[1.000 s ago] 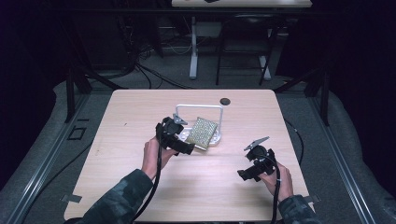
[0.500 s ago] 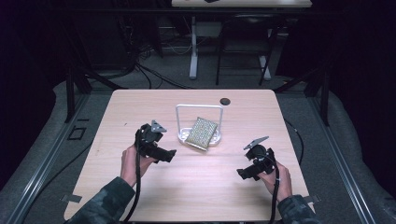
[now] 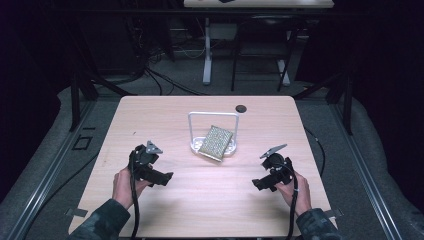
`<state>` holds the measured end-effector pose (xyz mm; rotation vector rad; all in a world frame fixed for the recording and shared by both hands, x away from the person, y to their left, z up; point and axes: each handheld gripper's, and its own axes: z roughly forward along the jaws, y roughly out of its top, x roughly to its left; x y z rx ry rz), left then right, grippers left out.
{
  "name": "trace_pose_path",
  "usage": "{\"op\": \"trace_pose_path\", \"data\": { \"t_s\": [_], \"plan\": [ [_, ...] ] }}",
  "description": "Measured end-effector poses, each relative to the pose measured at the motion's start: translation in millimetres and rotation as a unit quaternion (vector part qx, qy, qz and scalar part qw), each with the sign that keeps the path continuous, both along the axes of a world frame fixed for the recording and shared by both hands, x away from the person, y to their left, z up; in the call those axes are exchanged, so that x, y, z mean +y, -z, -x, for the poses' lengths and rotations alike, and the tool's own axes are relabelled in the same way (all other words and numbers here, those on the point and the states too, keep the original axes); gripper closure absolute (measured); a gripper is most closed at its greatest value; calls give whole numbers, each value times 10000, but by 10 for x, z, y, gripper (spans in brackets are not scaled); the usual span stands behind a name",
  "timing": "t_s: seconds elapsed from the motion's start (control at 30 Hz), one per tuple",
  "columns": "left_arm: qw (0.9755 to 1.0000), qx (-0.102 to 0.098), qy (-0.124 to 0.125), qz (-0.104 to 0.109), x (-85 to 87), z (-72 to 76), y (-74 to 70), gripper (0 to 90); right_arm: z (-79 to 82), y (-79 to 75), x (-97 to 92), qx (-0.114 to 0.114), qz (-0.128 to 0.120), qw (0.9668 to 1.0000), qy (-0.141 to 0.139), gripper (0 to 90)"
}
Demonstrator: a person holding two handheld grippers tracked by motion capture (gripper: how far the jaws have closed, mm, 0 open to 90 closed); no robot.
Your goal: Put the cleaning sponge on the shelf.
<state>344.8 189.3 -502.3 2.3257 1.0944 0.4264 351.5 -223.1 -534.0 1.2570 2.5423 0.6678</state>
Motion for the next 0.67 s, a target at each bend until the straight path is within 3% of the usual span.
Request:
{"op": "trace_pose_path", "data": {
  "t_s": [0.17,0.27,0.43,0.67],
  "plan": [
    [9998,17,-41,182,165,88,144,2,-1,13,16,-4,73,10000,-48,13],
    [9999,101,-54,123,222,116,220,2,4,6,8,7,37,10000,-27,13],
    [9996,101,-154,210,277,108,226,3,4,18,-14,20,40,10000,-36,15],
    [9997,168,-159,96,297,90,280,3,11,22,-29,59,18,10000,-48,20]
  ]
}}
